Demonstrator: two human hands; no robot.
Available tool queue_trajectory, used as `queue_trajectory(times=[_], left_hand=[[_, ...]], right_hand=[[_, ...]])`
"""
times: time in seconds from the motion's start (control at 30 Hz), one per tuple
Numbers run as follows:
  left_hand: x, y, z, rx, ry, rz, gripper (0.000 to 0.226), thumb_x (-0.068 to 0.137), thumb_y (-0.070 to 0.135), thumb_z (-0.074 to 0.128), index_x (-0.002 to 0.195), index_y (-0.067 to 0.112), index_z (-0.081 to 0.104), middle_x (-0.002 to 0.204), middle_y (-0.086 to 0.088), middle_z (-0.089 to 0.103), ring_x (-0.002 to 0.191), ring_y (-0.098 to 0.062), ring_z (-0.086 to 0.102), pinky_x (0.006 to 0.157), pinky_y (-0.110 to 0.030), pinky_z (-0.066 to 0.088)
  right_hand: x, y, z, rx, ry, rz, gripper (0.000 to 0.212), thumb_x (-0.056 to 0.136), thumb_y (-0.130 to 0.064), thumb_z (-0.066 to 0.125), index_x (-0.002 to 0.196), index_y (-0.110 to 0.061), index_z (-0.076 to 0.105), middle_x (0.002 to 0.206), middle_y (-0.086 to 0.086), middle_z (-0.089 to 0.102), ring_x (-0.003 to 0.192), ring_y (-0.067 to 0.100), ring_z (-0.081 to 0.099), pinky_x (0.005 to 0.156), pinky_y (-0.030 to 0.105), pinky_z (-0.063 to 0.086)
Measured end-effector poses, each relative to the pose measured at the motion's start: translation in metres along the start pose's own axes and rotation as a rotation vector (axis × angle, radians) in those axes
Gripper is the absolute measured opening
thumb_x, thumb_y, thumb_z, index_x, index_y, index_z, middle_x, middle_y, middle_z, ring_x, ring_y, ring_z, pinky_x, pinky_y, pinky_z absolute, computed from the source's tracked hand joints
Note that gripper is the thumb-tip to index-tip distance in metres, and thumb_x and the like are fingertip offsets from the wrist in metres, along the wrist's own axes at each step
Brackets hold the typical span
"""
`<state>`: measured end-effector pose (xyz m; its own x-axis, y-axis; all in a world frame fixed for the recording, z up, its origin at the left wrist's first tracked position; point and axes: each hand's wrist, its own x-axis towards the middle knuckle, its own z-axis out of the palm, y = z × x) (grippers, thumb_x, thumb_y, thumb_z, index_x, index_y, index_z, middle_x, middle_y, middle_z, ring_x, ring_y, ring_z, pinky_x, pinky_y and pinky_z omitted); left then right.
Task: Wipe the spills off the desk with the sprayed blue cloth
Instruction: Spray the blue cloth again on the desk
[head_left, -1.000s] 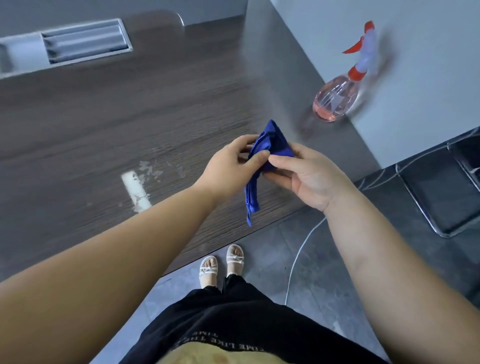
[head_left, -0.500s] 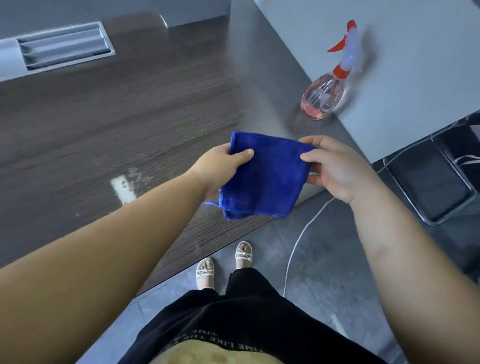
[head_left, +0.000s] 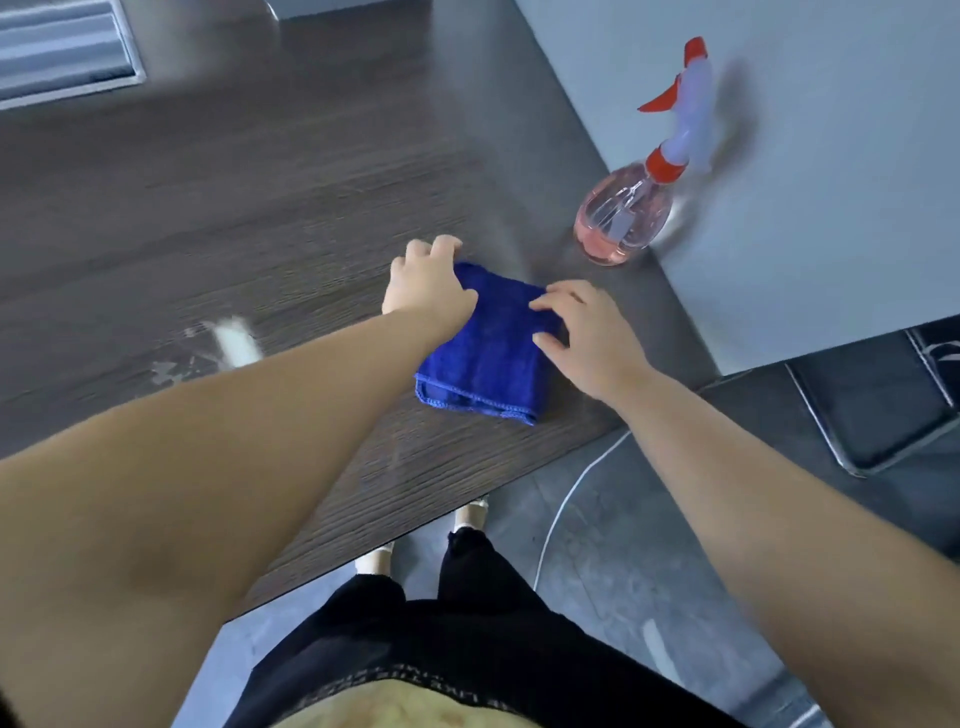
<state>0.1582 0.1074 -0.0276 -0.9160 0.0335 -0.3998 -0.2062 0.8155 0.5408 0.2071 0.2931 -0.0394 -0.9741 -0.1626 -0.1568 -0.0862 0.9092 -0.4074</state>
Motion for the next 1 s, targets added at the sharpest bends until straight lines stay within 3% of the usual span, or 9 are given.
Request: queue_trajectory(times=[0.13,0.27,0.33,0.5,0.63,0.77,0.83,0.93,1.0], left_hand=[[-0.008,-0.006,0.002,0.213,-0.037,0.049,0.057,0.084,0.039,0.064,0.136,0.030,0.042,0.135,0.000,0.033,0.125,-0.024,0.029,0.093,-0.037,0.041],[-0.021,0.002,0.011,0.345,0.038,0.045,0.067,0.077,0.059,0.065,0.130,0.022,0.048,0.129,-0.004,0.037,0.119,-0.025,0.034,0.094,-0.036,0.041],[-0.029,0.009,0.020,0.362,0.026,0.003,0.077,0.072,0.068,0.063,0.130,0.019,0.047,0.128,-0.005,0.039,0.119,-0.025,0.036,0.094,-0.036,0.040],[-0.044,0.010,0.041,0.374,0.015,-0.029,0.080,0.075,0.061,0.065,0.136,0.017,0.038,0.135,-0.005,0.033,0.124,-0.025,0.032,0.097,-0.035,0.036],[-0.050,0.002,0.047,0.304,0.064,-0.019,0.081,0.076,0.056,0.067,0.140,0.019,0.033,0.142,-0.001,0.028,0.131,-0.023,0.026,0.105,-0.034,0.029],[-0.056,-0.005,0.051,0.205,0.115,-0.040,0.089,0.075,0.058,0.067,0.144,0.018,0.029,0.146,0.002,0.028,0.136,-0.021,0.023,0.109,-0.032,0.025],[-0.057,-0.006,0.052,0.151,0.139,-0.044,0.090,0.073,0.059,0.068,0.144,0.019,0.030,0.146,0.003,0.031,0.136,-0.019,0.024,0.109,-0.032,0.024],[-0.059,-0.003,0.053,0.070,0.143,-0.047,0.081,0.073,0.054,0.070,0.140,0.022,0.038,0.142,0.005,0.037,0.134,-0.018,0.029,0.106,-0.033,0.026],[-0.058,-0.001,0.052,-0.008,0.158,-0.042,0.066,0.078,0.045,0.070,0.135,0.022,0.047,0.135,0.004,0.044,0.128,-0.020,0.035,0.103,-0.033,0.029]], right_hand=[[-0.007,0.014,0.007,-0.138,-0.134,-0.133,0.036,0.087,-0.023,0.062,0.123,-0.018,0.061,0.136,0.003,0.049,0.125,0.027,0.041,0.098,0.046,0.043],[-0.001,0.011,0.000,0.135,-0.012,0.089,0.041,0.088,-0.020,0.063,0.128,-0.017,0.055,0.139,0.004,0.043,0.128,0.025,0.037,0.102,0.028,0.031],[0.008,0.006,-0.003,0.120,0.010,0.116,0.045,0.089,-0.021,0.062,0.133,-0.016,0.050,0.141,0.006,0.042,0.130,0.028,0.035,0.102,0.030,0.031],[0.052,-0.014,-0.008,-0.057,-0.192,0.118,0.054,0.091,-0.032,0.059,0.140,-0.019,0.039,0.135,0.006,0.050,0.125,0.028,0.042,0.100,0.043,0.038],[0.076,-0.021,-0.014,-0.134,-0.362,0.114,0.034,0.090,-0.033,0.060,0.120,-0.017,0.059,0.118,0.005,0.062,0.110,0.029,0.055,0.092,0.040,0.043],[0.074,-0.013,-0.033,0.239,-0.457,0.119,0.012,0.091,-0.028,0.058,0.101,-0.021,0.059,0.102,-0.004,0.061,0.095,0.016,0.057,0.079,0.028,0.043],[0.069,-0.009,-0.040,0.456,-0.478,0.116,0.002,0.091,-0.025,0.060,0.090,-0.024,0.058,0.097,-0.006,0.067,0.093,0.013,0.061,0.085,0.029,0.046],[0.063,-0.009,-0.047,0.596,-0.419,0.075,0.010,0.090,-0.020,0.062,0.090,-0.028,0.056,0.087,-0.007,0.068,0.087,0.009,0.061,0.083,0.026,0.045],[0.061,-0.011,-0.051,0.657,-0.401,0.029,0.019,0.090,-0.018,0.062,0.102,-0.031,0.055,0.077,-0.009,0.067,0.080,0.008,0.060,0.077,0.022,0.044]])
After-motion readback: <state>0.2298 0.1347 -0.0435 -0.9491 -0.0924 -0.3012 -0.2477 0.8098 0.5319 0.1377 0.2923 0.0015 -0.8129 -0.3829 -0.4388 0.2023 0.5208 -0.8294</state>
